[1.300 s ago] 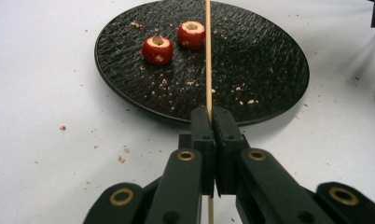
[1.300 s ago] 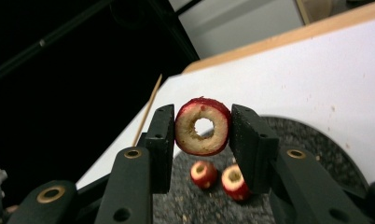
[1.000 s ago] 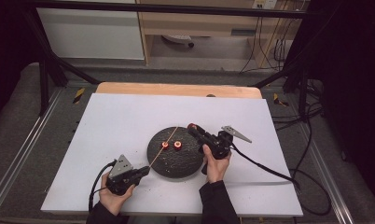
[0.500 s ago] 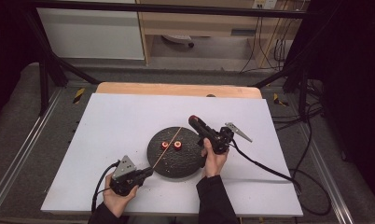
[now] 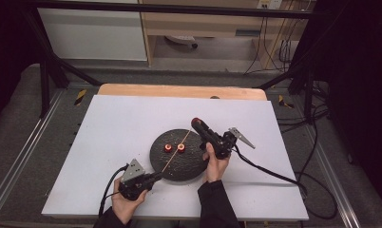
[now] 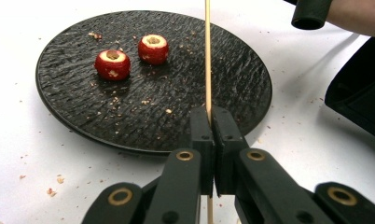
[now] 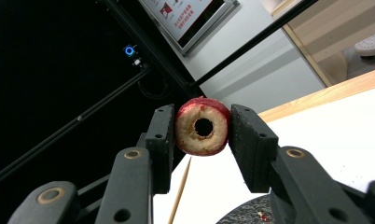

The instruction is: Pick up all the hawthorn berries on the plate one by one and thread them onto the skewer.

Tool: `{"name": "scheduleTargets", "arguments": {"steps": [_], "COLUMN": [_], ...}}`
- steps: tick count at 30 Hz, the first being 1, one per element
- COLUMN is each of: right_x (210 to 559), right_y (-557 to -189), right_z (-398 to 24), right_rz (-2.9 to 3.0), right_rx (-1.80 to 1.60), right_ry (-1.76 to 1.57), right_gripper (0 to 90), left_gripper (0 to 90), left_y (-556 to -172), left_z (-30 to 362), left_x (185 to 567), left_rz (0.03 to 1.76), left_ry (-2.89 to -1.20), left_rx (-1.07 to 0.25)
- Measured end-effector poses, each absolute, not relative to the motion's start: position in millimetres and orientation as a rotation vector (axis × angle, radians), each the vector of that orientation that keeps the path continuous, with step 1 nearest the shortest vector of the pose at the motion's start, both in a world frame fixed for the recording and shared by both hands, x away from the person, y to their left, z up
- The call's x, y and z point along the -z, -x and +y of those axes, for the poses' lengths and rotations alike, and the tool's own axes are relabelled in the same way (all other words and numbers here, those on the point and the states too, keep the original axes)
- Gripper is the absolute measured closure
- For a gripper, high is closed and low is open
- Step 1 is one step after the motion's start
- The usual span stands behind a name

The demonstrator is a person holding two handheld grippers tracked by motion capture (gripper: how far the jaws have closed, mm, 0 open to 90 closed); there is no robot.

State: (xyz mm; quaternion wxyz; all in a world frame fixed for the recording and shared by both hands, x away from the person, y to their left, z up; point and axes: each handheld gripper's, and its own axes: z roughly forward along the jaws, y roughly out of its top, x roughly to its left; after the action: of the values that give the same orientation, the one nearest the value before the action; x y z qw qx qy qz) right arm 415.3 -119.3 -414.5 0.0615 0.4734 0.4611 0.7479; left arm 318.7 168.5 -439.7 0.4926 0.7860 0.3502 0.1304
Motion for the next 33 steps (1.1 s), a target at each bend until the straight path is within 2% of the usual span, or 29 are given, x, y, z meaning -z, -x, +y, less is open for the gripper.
{"name": "scheduleTargets", "arguments": {"steps": [33], "right_x": [418.0], "right_y": [-412.4], "right_z": [-117.2], "right_rz": [1.42], "right_rx": [-2.266], "right_ry": [-1.399], "right_gripper": [62.1], "left_gripper": [88.1], "left_y": [-316.3], "left_z": [161.3], "left_x": [438.6], "left_rz": [0.871], "left_ry": [-1.873], "left_rx": [-0.306]}}
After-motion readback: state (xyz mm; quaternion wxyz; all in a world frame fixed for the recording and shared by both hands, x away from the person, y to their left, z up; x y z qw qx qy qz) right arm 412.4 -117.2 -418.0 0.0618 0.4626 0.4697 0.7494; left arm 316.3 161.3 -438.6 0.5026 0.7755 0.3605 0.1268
